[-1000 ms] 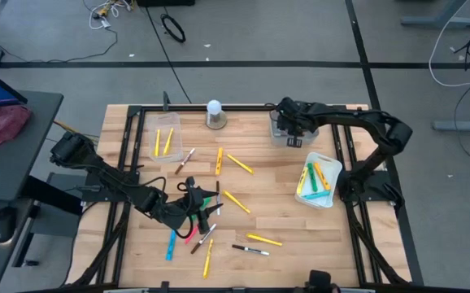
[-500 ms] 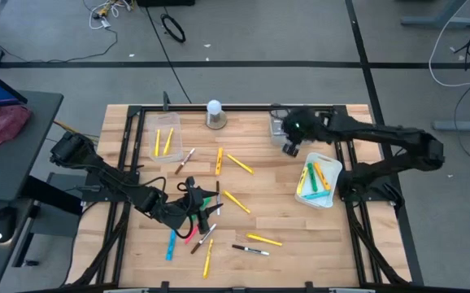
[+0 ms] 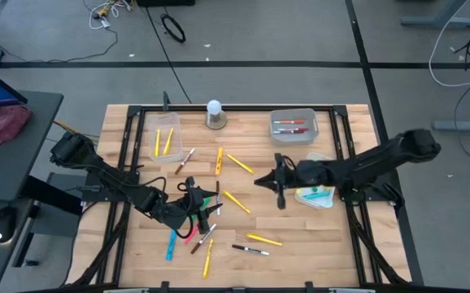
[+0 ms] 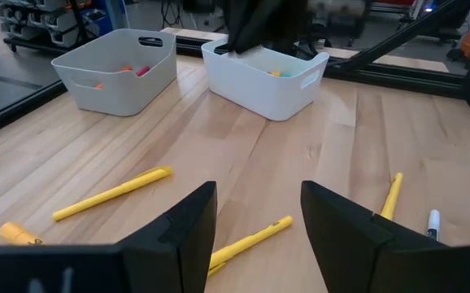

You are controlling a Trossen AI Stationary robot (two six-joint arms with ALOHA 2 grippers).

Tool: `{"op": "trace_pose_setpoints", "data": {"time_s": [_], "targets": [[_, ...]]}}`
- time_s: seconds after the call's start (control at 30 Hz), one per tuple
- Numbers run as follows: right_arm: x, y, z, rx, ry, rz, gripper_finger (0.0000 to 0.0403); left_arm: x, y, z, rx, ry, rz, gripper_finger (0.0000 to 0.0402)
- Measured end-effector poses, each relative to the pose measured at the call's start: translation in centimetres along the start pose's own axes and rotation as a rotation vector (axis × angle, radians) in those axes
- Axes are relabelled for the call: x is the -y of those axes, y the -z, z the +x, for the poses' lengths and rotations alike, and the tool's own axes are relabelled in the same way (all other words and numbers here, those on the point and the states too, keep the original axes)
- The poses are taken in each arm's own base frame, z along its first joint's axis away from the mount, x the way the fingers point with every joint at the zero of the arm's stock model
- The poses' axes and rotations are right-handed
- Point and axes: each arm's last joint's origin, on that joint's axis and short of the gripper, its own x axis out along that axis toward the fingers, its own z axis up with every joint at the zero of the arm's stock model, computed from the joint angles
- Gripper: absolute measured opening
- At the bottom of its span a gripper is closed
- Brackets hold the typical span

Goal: Pick & Place Markers
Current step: Put the yellow pen into the transparent bin

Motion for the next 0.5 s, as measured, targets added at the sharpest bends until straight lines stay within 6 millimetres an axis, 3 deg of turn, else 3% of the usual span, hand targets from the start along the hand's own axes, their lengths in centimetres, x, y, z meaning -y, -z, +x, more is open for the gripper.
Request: {"op": "trace_pose_setpoints", "data": {"time_s": [0.13, 0.3, 0.5], "targets": [[0.2, 2.3, 1.6, -0.089, 0.076, 0.035, 0.0043, 0.0, 0.0, 0.0, 0.0, -0.001, 0.0, 0.0186], [0.1, 3.7, 5.4, -0.23, 0.165, 0.036, 0.0101, 0.0, 0.0, 0.0, 0.001, -0.004, -0.001, 0.0186], [2.1, 5.3, 9.1, -0.471, 0.394, 0.084, 0.0164, 0.0, 0.0, 0.0, 0.0, -0.003, -0.02, 0.0186]]}}
